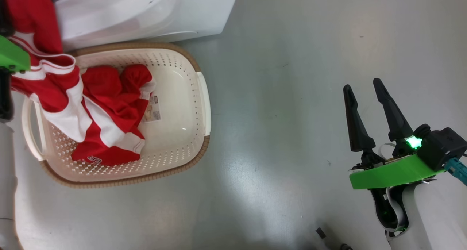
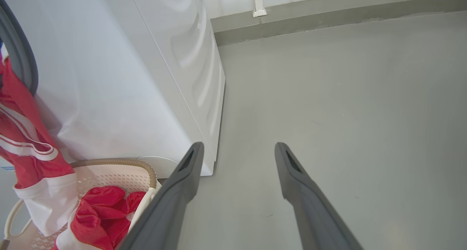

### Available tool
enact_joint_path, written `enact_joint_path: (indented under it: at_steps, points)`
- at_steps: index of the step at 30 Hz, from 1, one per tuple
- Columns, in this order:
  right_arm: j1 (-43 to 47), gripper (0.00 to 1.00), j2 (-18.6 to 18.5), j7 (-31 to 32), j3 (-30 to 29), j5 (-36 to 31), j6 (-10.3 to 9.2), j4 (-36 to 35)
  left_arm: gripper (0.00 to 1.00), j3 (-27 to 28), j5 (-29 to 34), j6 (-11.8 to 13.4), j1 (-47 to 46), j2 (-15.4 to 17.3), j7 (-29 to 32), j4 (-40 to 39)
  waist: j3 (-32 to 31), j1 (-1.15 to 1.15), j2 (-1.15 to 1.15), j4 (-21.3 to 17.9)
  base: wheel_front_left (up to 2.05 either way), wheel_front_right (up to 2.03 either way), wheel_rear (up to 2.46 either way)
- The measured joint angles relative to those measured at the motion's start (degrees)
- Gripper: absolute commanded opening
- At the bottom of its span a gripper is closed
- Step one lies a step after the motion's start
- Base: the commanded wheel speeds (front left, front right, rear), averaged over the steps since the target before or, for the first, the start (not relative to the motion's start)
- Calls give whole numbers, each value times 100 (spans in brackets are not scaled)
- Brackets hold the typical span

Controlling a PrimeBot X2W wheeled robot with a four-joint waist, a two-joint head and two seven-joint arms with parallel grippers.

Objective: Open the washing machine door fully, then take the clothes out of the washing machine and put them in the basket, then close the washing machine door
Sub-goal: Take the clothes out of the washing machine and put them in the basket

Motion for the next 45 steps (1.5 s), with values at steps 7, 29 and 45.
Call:
enact_joint_path:
  at_steps: [7, 29, 45]
  points:
    - [1, 100, 1, 0, 0, 0, 0, -19, 0, -143, -146, 0, -38, 97, 1, 54, -25, 0, 0, -44, 0, 0, 0]
    - [63, 100, -11, 0, -204, -7, 0, 29, 0, 565, -412, 0, 1254, -615, 2, -1878, -606, 0, 0, 263, 0, 0, 0]
    - [424, 100, -27, 0, -336, -7, 0, 101, 0, 630, -498, 0, 2594, -1149, 1, -3893, -1287, 0, 0, 640, 0, 0, 0]
